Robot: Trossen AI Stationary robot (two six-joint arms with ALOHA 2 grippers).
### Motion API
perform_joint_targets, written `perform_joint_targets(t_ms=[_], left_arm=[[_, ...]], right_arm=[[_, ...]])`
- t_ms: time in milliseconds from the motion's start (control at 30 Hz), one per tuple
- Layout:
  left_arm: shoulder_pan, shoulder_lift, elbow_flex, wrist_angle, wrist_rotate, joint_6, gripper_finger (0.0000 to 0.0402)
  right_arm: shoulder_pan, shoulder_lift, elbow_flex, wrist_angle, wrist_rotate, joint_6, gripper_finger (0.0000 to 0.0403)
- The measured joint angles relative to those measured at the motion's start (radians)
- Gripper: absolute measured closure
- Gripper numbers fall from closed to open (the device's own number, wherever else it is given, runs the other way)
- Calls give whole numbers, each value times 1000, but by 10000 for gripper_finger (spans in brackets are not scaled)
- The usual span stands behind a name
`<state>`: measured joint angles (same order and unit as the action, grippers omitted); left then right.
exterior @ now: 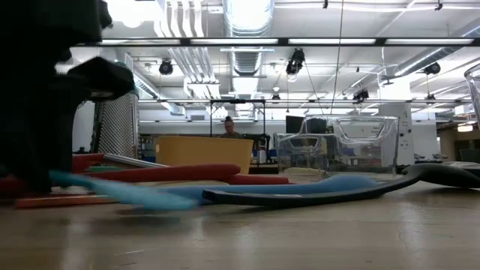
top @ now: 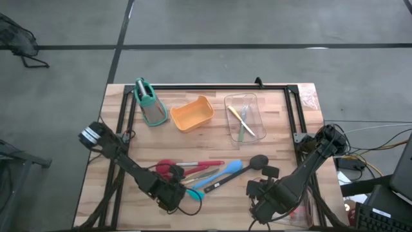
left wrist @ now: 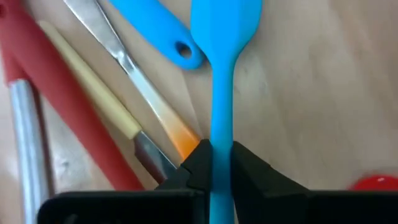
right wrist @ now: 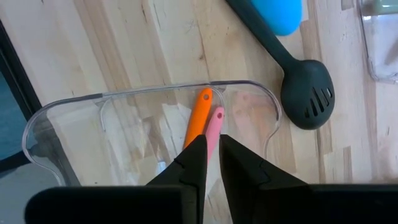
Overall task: Pick & Place Kitchen Items
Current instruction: Put the sky blue spatula into the bottom transparent bin
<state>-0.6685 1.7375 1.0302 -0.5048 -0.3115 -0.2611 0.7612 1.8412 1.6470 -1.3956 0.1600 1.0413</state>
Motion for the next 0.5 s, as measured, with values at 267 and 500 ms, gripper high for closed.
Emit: perform_joint_targets(t_ms=[267,500], left_arm=[[0,-81,58,-7,-109,36,366],[-1,-157,56,160,-181,195,366]], right_arm=[[0,0,0,17,43,-15,340],[33,0,-30,98,341,-175,319]])
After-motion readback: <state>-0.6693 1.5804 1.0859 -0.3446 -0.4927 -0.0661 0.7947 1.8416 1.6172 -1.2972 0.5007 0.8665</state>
